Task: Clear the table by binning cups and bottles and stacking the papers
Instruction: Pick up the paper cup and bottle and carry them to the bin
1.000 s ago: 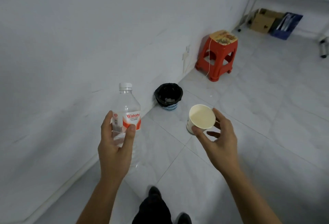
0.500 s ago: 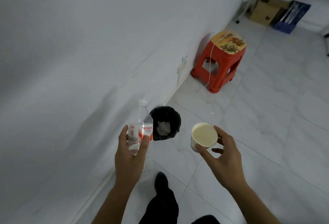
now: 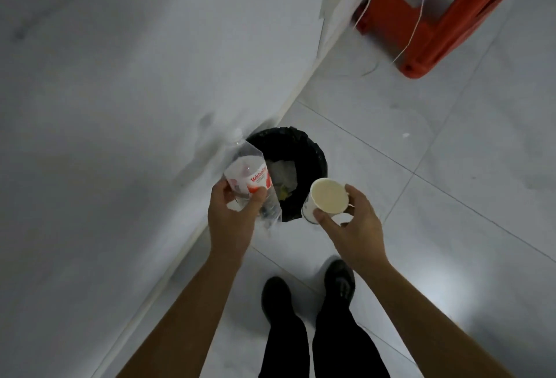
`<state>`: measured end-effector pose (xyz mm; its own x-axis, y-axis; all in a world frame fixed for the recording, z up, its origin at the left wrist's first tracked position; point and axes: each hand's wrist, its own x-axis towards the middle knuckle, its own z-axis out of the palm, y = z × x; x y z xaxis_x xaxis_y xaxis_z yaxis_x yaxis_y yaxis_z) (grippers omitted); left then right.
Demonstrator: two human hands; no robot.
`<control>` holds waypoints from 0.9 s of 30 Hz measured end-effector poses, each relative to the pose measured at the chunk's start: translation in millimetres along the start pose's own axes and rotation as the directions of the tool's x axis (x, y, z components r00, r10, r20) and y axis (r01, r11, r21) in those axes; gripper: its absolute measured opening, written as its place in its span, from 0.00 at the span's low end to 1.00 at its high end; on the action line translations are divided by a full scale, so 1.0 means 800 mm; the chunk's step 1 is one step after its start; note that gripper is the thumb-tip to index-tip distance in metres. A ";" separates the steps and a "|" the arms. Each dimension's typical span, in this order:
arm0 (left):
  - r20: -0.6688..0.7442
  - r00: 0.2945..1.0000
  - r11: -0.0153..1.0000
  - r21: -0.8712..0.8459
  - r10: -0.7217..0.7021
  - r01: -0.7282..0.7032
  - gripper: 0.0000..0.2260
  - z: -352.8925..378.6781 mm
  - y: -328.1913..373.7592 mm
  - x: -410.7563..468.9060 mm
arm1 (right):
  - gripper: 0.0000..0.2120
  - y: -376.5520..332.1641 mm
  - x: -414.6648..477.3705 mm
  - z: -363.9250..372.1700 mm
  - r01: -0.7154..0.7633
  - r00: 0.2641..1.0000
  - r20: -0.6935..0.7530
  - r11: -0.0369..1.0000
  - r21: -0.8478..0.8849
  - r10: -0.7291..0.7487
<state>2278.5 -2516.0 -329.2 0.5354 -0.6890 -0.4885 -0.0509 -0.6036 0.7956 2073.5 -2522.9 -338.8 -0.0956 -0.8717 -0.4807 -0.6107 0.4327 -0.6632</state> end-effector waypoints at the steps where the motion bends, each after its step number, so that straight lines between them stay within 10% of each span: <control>1: -0.012 1.000 1.000 0.000 -0.003 0.003 0.25 0.016 -0.023 0.023 | 0.40 0.017 0.027 0.021 -0.007 1.000 0.014 1.000 -0.021 0.007; 9: -0.170 0.985 0.993 0.111 -0.021 0.040 0.26 0.112 -0.197 0.123 | 0.42 0.124 0.144 0.163 0.003 0.986 0.168 0.994 -0.107 0.015; 15: 0.020 0.996 0.929 0.359 0.086 -0.087 0.31 0.103 -0.274 0.125 | 0.38 0.157 0.154 0.184 0.121 0.942 0.333 0.967 -0.222 -0.041; 20: 0.191 0.965 0.816 0.519 0.178 -0.254 0.21 0.059 -0.242 0.066 | 0.22 0.140 0.117 0.143 0.191 0.960 0.249 0.946 -0.263 -0.125; 27: 0.270 0.950 0.875 0.409 0.155 -0.259 0.20 -0.024 -0.031 -0.098 | 0.24 0.017 -0.017 -0.033 0.256 0.958 0.199 0.929 -0.267 -0.207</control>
<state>2254.1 -2439.1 -303.3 0.2732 -0.8565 -0.4380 -0.5277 -0.5141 0.6762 2045.9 -2511.3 -326.5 0.1913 -0.8789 -0.4370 -0.8018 0.1169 -0.5861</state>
